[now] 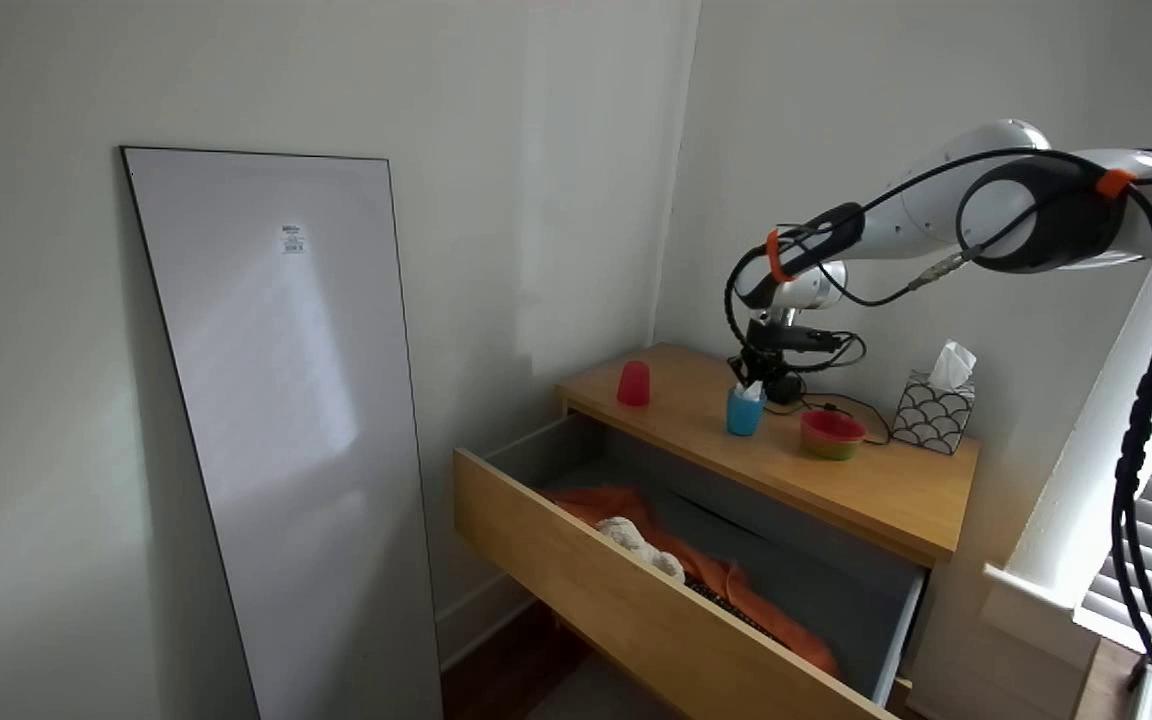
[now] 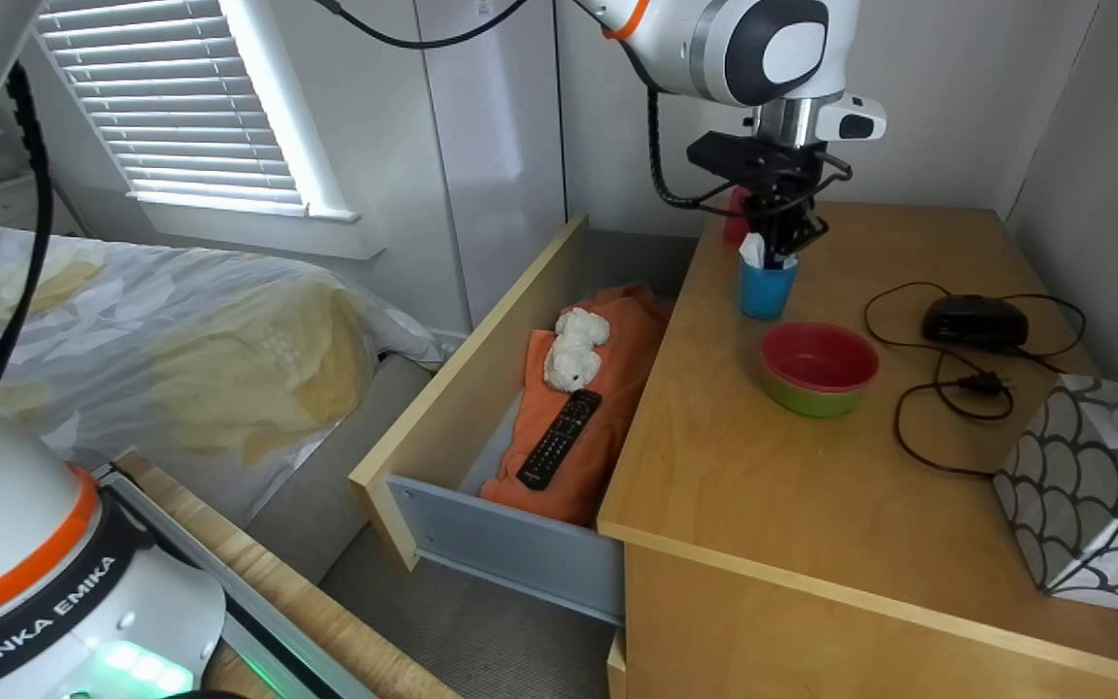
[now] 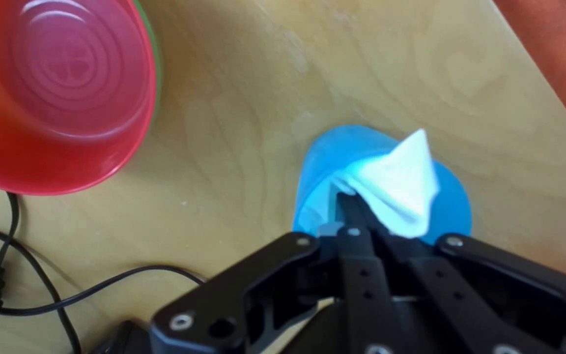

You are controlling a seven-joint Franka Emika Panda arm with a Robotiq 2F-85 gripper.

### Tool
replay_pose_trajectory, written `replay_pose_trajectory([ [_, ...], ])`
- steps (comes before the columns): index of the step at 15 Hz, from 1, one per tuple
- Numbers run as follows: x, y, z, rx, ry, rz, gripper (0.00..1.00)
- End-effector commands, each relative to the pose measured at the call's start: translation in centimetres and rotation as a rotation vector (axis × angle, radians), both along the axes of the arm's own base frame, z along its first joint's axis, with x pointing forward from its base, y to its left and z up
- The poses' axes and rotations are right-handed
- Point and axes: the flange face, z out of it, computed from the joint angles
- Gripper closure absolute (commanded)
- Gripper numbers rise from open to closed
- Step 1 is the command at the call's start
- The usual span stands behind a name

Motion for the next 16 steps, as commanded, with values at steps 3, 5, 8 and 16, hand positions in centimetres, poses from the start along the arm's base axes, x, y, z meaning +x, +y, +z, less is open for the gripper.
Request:
replay_pose_trajectory([
  [3, -0.3, 0.7, 1.7, -0.008, -0.025, 0.013, 1.00],
  [5, -0.3, 0.8, 2.7, -0.011, -0.037, 0.010, 1.00],
  [8, -0.6, 1.2, 4.5, -0.006, -0.053, 0.014, 1.00],
  [16, -0.9, 1.6, 6.3, -0.008, -0.067, 0.018, 1.00],
])
